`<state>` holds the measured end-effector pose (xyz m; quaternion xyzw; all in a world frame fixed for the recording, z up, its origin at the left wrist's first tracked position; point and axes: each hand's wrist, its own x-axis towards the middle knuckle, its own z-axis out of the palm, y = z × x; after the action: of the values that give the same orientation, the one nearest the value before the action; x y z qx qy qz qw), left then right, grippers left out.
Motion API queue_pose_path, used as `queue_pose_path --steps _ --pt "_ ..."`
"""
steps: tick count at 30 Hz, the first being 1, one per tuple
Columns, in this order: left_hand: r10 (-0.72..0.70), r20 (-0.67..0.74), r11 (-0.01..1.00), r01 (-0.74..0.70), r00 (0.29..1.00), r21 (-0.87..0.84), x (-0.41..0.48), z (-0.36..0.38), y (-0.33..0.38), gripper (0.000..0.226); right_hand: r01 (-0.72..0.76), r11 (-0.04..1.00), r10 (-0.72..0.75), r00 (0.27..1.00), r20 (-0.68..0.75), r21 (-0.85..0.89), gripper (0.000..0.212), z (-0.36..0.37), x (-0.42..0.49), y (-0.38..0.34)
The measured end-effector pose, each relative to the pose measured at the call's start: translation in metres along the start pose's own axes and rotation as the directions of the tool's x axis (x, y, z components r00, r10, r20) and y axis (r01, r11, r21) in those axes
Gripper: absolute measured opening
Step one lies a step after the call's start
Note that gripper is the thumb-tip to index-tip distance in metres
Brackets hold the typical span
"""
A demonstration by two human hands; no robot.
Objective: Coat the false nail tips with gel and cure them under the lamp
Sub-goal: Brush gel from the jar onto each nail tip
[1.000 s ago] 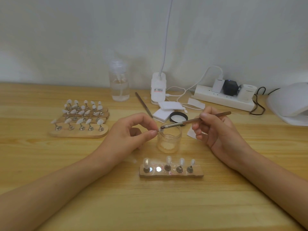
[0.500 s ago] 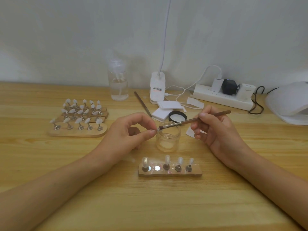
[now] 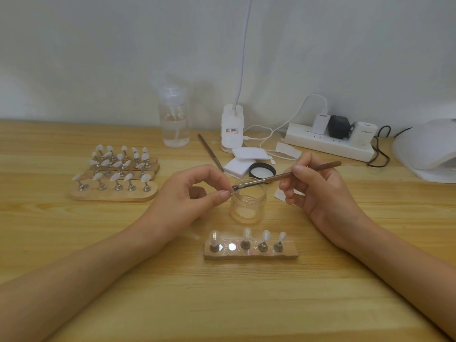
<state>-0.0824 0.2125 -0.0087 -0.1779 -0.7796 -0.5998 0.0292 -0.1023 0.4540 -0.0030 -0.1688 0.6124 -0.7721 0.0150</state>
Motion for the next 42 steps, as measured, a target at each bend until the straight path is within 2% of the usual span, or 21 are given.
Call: queue_pose_path --steps 3,6,14,19,21,28,35,42 --pt "0.003 -0.005 1.000 -0.003 1.000 0.000 0.0003 0.0001 0.0000 0.013 -0.006 1.000 0.006 0.998 -0.055 0.002 0.019 -0.0010 0.0002 0.0010" --pt "0.008 -0.006 1.000 -0.008 1.000 0.002 0.0001 0.0003 0.0000 0.014 -0.002 1.000 0.004 0.996 -0.090 0.017 0.015 -0.0017 0.0002 0.0006" --pt "0.028 -0.002 1.000 -0.028 1.000 0.010 0.0002 -0.0004 -0.0012 0.010 0.015 1.000 -0.015 1.000 -0.019 0.006 0.019 0.0019 -0.0004 -0.0017" --pt "0.030 0.005 1.000 -0.030 1.000 0.002 0.0007 -0.0011 -0.0017 0.002 0.016 1.000 -0.016 0.999 -0.050 -0.006 0.016 0.0013 -0.0005 -0.0008" --pt "0.032 0.004 0.999 -0.032 0.999 0.006 0.0008 -0.0014 -0.0020 0.007 0.018 1.000 -0.018 0.997 -0.068 -0.002 0.017 0.0006 -0.0003 -0.0001" --pt "0.032 0.000 0.999 -0.032 0.999 0.000 -0.0001 -0.0007 -0.0025 0.003 0.026 1.000 -0.026 0.993 -0.113 0.000 0.017 -0.0015 0.0002 -0.0001" --pt "0.023 -0.008 1.000 -0.023 1.000 0.008 0.0002 -0.0005 -0.0020 0.009 0.035 0.999 -0.035 0.998 -0.045 0.003 0.015 0.0022 -0.0008 -0.0022" --pt "0.019 -0.005 1.000 -0.019 1.000 0.008 -0.0004 -0.0013 -0.0011 0.008 0.040 0.998 -0.044 0.994 -0.096 -0.041 0.013 0.0027 -0.0020 -0.0022"
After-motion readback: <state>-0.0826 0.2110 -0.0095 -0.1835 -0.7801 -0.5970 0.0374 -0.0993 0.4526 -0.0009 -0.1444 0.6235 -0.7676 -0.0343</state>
